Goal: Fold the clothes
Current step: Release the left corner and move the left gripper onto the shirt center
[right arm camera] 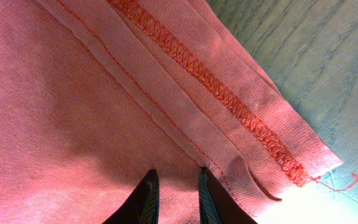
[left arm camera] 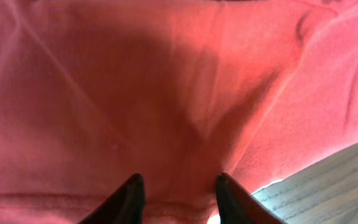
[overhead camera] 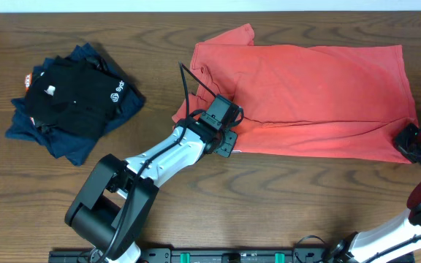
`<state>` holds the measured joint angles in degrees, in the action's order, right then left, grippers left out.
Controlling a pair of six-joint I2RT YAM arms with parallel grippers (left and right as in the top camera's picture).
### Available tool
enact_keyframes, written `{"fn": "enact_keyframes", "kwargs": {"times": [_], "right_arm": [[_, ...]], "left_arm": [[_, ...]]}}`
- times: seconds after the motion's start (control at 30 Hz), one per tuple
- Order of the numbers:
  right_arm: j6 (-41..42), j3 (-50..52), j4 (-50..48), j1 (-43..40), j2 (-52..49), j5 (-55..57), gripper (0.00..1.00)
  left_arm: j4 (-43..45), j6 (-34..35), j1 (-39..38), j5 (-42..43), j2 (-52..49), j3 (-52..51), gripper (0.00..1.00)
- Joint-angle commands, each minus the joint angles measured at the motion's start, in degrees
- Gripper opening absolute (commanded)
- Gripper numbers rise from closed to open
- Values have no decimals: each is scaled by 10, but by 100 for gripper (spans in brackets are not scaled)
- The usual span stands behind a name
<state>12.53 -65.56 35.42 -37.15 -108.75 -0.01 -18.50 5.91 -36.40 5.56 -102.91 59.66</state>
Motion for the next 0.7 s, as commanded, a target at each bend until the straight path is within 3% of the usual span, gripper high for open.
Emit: {"fn": "enact_keyframes", "kwargs": {"times": [0.0,0.5,0.53,0.6,0.67], "right_arm": [[-4,4,-2,5,-1,-5,20],[-4,4,-3,5,-1,-5,20],[-4,4,-3,5,-1,-5,20],[-4,4,-3,5,-1,-5,20],[-4,4,-3,5,-1,-5,20]], "left_arm": [[-13,-3,-4,-10,-1,2,43],[-16,-3,-16,-11,-22,1,43],[-13,-3,-16,-12,-22,1,38],[1,-3,-16,-12,-22,2,11],[13,-3,-16,-12,-22,3,6]]}}
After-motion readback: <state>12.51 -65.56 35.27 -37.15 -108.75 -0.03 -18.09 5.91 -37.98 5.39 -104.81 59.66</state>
